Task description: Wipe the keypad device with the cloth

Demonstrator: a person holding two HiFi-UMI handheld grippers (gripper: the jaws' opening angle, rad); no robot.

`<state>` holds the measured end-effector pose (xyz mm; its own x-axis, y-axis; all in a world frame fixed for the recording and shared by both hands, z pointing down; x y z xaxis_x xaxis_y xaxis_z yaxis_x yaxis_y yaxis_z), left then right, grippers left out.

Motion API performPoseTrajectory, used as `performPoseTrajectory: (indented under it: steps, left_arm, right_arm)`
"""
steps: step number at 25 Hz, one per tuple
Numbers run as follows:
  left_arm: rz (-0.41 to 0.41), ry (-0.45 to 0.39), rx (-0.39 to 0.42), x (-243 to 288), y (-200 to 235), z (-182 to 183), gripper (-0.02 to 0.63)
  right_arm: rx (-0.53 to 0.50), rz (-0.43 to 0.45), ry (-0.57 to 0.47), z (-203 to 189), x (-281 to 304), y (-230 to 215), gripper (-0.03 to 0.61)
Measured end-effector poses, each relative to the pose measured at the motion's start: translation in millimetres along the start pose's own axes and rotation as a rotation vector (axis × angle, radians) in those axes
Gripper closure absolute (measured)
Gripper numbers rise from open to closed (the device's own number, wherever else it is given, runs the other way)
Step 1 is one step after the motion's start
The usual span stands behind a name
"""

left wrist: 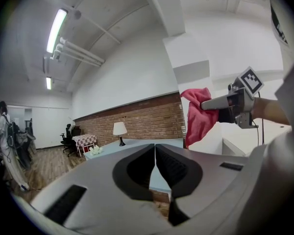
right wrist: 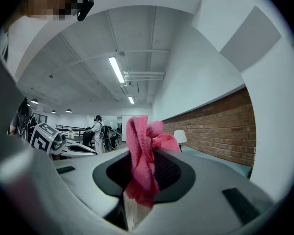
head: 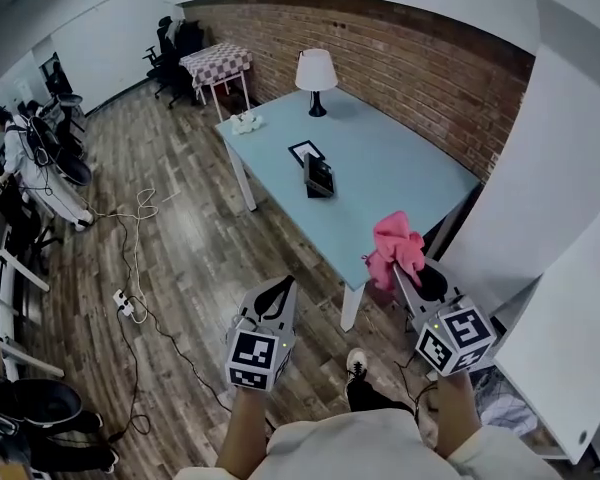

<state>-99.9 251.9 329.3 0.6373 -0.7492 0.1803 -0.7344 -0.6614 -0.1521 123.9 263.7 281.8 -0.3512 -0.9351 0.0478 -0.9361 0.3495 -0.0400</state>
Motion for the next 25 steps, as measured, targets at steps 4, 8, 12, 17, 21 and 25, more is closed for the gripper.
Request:
performPoseTrajectory:
  steps: [4,8,12,17,21,25]
  left_arm:
    - [0.024,0.005,-0.006,39,21,7,0.581]
    - [0.04,0.014,-0.019,76,37,12,0.581]
    - [0.063,0.031,-0.029,108,55,12,0.581]
    - [0.085,0.051,-0.037,142,74,11,0.581]
    - [0.095,0.068,-0.045,166,84,8,0.581]
    - [0.107,0.075,-0.051,188,94,6,0.581]
  right_arm:
    - [0.001,0.028,-0.003,5,42,-29,0.462]
    - [0.008,0.053,0.007,6,80,-57,0.462]
    - [0.014,0.074,0.017,6,116,-79,0.462]
    - [0.018,0.1,0.034,3,151,-102,0.462]
    - [0.02,0.118,0.051,0,175,-117,0.462]
    - [0.028,0.137,0.065,-5,199,-130,0.462]
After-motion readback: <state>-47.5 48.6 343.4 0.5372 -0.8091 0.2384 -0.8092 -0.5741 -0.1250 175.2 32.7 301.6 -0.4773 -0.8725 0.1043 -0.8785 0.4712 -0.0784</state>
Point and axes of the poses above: the fingertips, and each gripper's own axes: x forward along the fingers, y to its left, z out of its top, the point moved 4 cm from there along -x, backward along the fingers, and after that the axes turned 7 degrees about -z, right-handed, at the moved point
